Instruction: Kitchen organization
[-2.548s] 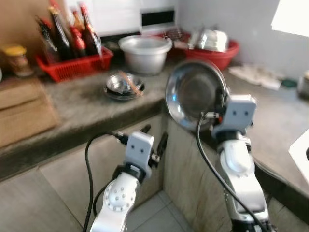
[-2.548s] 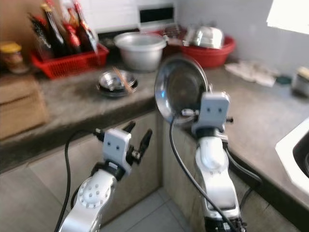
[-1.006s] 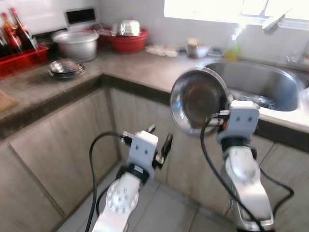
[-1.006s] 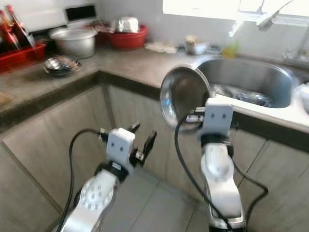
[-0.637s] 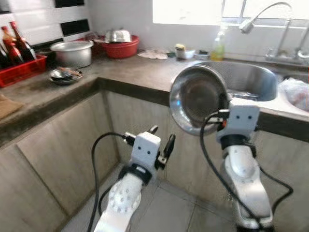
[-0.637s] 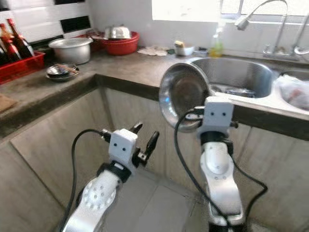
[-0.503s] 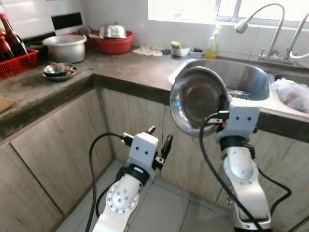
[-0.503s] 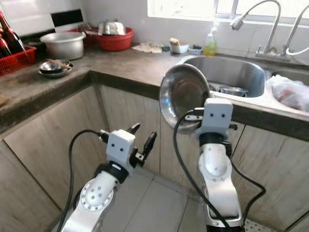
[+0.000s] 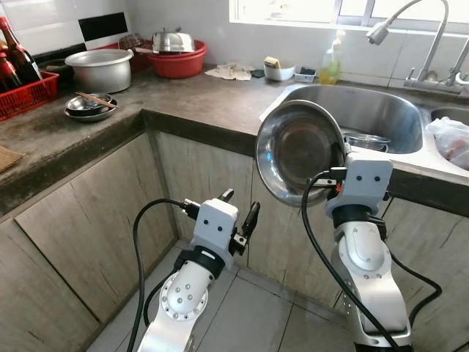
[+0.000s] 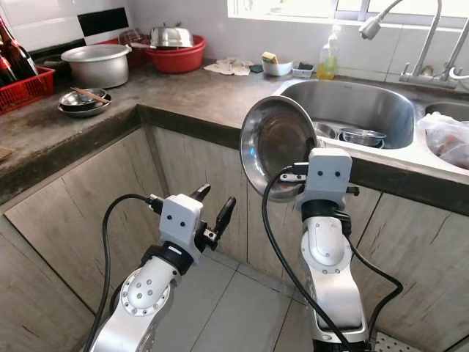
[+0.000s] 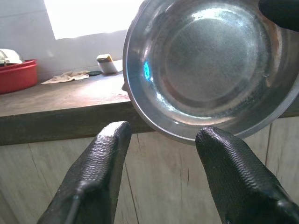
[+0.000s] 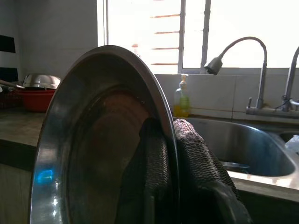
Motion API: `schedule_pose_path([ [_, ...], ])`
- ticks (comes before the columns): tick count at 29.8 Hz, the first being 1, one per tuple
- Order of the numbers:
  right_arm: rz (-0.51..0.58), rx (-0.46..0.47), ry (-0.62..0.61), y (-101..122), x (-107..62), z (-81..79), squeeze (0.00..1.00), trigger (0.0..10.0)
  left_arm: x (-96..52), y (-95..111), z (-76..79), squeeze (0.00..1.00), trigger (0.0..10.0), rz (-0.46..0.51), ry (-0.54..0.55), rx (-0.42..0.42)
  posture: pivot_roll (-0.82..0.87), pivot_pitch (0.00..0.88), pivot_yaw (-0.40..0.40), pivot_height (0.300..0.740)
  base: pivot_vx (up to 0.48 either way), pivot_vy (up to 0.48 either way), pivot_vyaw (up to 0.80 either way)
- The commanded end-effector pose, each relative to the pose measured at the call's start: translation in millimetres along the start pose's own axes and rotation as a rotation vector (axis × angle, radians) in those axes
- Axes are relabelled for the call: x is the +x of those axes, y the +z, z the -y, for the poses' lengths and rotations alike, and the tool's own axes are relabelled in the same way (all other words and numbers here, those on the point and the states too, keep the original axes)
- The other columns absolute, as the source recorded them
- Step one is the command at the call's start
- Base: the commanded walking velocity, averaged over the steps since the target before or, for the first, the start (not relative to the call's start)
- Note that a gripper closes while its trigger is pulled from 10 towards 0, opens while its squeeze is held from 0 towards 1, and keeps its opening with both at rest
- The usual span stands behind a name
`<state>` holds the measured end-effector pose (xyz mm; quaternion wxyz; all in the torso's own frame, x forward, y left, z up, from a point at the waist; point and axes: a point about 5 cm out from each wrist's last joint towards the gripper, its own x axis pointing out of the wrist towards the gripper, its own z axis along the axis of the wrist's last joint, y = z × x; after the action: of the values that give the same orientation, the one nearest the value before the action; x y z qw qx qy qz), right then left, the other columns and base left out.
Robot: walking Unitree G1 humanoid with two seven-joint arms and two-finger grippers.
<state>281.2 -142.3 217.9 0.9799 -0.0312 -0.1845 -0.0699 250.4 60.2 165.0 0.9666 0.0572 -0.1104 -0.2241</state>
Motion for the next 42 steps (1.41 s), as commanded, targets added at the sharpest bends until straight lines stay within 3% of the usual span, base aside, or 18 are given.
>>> schedule_pose_path([
  [1, 0.033, 0.013, -0.003, 7.7, 3.5, -0.8, 0.00, 10.0, 0.5, 0.6, -0.5, 0.00, 10.0, 0.004, -0.005, 0.006, 0.01, 0.000, -0.014, 0.740, 0.292, 0.000, 0.00],
  [10, 0.040, 0.018, -0.006, 10.5, 5.0, -0.6, 0.00, 10.0, 1.1, 1.6, -0.4, 0.00, 10.0, 0.006, -0.006, 0.002, 0.00, 0.000, -0.009, 0.740, 0.309, 0.000, -0.44],
  [24, 0.063, 0.027, -0.010, 15.9, 8.7, 0.2, 0.00, 10.0, 2.2, 0.3, -0.5, 0.00, 10.0, 0.005, -0.009, 0.003, 0.00, 0.000, -0.012, 0.740, 0.340, 0.000, 0.00],
  [31, 0.067, 0.021, -0.015, 16.6, 10.5, 2.5, 0.00, 10.0, 2.2, -0.2, 0.3, 0.00, 10.0, 0.007, -0.014, 0.002, 0.00, 0.000, -0.012, 0.740, 0.347, 0.000, -0.75],
  [42, 0.078, 0.020, -0.011, 17.7, 12.9, 2.6, 0.00, 10.0, 1.6, -0.2, -2.7, 0.00, 10.0, 0.011, 0.003, 0.014, 0.00, 0.000, -0.011, 0.740, 0.344, 0.000, 0.00],
])
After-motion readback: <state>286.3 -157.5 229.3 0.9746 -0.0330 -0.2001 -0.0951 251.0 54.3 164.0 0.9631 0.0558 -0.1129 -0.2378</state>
